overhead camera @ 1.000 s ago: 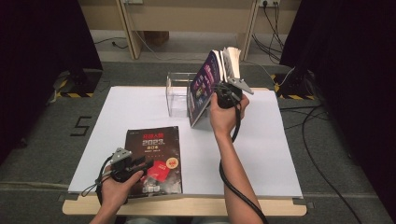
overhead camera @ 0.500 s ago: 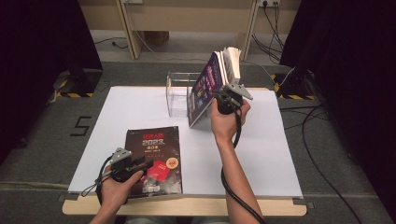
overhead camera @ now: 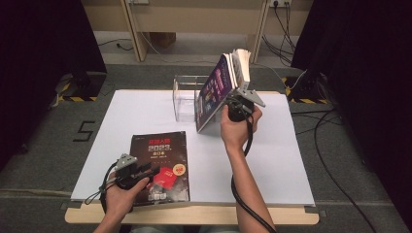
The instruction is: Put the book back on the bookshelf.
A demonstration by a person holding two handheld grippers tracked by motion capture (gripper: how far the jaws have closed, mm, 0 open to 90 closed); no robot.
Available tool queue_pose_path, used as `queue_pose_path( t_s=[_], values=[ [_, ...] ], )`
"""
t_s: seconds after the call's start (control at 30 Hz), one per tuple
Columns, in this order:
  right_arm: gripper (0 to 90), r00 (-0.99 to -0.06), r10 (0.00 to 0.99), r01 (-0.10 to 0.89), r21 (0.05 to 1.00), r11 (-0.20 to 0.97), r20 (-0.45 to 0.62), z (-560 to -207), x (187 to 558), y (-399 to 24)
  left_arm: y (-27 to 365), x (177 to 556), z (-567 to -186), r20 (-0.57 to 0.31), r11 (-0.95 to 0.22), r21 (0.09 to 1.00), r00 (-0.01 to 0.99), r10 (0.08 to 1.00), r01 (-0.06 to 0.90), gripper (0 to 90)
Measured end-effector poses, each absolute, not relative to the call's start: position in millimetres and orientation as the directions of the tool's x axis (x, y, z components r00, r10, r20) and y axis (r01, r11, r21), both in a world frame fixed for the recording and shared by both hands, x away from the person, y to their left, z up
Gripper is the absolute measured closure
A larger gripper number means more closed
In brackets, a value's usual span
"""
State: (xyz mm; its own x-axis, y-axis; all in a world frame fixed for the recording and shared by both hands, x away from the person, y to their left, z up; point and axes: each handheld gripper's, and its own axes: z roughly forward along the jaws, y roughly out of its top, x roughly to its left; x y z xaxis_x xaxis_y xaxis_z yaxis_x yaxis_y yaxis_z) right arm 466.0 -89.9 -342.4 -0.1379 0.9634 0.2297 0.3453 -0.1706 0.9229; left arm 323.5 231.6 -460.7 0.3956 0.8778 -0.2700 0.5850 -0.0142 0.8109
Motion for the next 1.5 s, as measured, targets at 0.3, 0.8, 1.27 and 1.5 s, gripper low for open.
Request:
queue_pose_path(
  t_s=[0.3,0.8,1.27,1.5],
  values=[
    [88.1,-0.135,0.965,0.345,0.924,-0.167,0.224,-341,470,-90,231,324,-461,-0.27,-0.015,0.81,0.396,0.878,0.586,54.7],
    [71.9,-0.146,0.956,0.35,0.917,-0.191,0.255,-344,465,-91,232,324,-461,-0.269,-0.014,0.811,0.394,0.879,0.585,54.7],
    [66.9,-0.184,0.948,0.393,0.903,-0.173,0.261,-349,457,-88,233,324,-460,-0.267,-0.009,0.813,0.386,0.883,0.583,54.0],
    [65.4,-0.203,0.942,0.425,0.891,-0.161,0.267,-353,454,-86,235,325,-461,-0.267,-0.006,0.811,0.381,0.885,0.584,53.7]
  ],
)
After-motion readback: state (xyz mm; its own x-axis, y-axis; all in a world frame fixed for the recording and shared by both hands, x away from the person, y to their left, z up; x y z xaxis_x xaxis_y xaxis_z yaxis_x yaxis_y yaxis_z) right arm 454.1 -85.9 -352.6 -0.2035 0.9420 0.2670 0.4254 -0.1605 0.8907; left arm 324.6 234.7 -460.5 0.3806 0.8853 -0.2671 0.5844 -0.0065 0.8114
